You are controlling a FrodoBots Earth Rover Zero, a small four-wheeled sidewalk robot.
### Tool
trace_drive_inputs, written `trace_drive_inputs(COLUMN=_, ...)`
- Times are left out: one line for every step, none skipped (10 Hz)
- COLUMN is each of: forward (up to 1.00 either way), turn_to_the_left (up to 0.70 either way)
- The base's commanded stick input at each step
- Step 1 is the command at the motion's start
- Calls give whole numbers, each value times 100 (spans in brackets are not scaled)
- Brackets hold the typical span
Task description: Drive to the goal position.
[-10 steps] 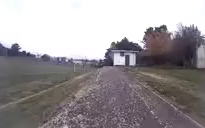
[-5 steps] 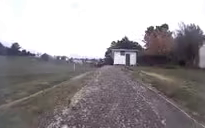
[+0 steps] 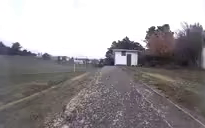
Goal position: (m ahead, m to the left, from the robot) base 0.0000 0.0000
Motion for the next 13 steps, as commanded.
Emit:
trace_drive_inputs(forward=60, turn_to_the_left=0)
trace_drive_inputs(forward=60, turn_to_the_left=0)
trace_drive_inputs(forward=60, turn_to_the_left=0)
trace_drive_inputs(forward=60, turn_to_the_left=0)
trace_drive_inputs(forward=60, turn_to_the_left=0)
trace_drive_inputs(forward=60, turn_to_the_left=0)
trace_drive_inputs(forward=60, turn_to_the_left=0)
trace_drive_inputs(forward=60, turn_to_the_left=0)
trace_drive_inputs(forward=60, turn_to_the_left=0)
trace_drive_inputs(forward=60, turn_to_the_left=0)
trace_drive_inputs(forward=60, turn_to_the_left=-15)
trace_drive_inputs(forward=60, turn_to_the_left=-15)
trace_drive_inputs(forward=60, turn_to_the_left=-15)
